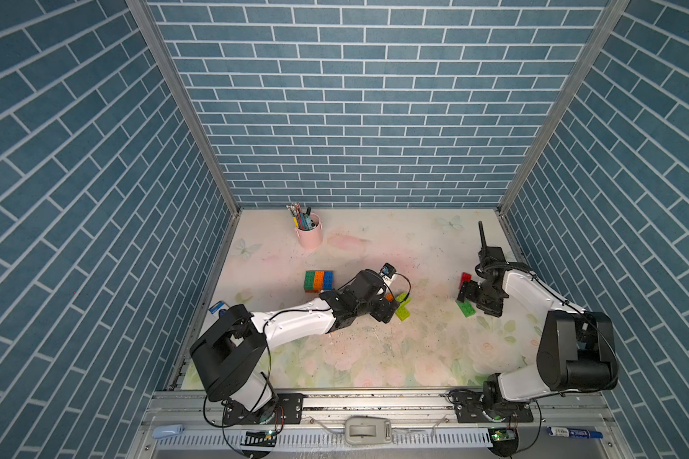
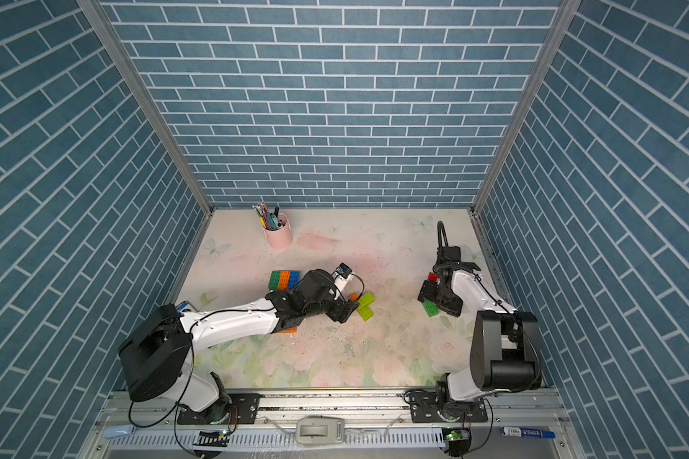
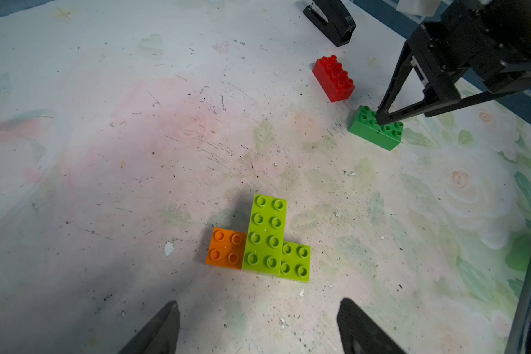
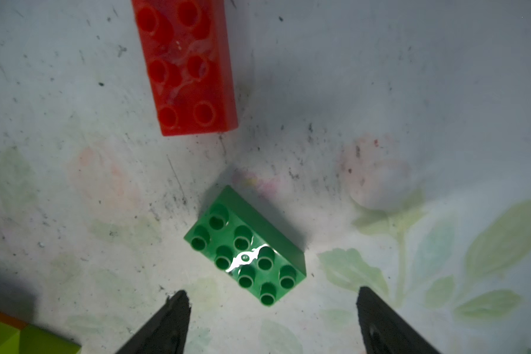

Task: Assemble a rectangle with lego
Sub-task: Pick up the lego brick from the center of the board.

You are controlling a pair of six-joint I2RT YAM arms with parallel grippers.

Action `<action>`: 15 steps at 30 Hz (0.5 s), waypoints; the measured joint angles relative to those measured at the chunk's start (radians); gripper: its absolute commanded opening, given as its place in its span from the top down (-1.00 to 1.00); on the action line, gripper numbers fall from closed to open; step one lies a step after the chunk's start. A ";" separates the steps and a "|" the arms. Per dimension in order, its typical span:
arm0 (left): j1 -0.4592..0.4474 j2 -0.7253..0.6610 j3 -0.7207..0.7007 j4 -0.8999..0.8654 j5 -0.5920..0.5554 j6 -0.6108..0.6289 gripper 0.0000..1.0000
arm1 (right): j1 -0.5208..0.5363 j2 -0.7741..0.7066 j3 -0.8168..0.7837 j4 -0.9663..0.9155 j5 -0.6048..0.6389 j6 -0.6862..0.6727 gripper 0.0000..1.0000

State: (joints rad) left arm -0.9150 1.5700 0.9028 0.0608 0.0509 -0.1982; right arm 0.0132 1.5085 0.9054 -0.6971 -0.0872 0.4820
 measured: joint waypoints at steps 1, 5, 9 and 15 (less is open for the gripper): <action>0.000 0.002 0.000 0.001 0.002 -0.002 -0.66 | -0.006 0.015 -0.006 0.025 -0.026 0.007 -0.66; 0.000 -0.003 0.000 0.005 -0.007 -0.003 -0.67 | -0.005 0.042 -0.049 0.118 -0.127 0.042 -0.58; 0.000 -0.022 -0.010 0.005 -0.021 0.001 -0.67 | 0.047 0.029 -0.069 0.138 -0.174 0.092 -0.55; 0.000 -0.026 -0.021 0.004 -0.033 0.005 -0.68 | 0.207 0.034 -0.008 0.102 -0.206 0.111 -0.61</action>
State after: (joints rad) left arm -0.9150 1.5440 0.8818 0.0650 0.0181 -0.1936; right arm 0.2203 1.5421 0.8970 -0.5949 -0.2928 0.5934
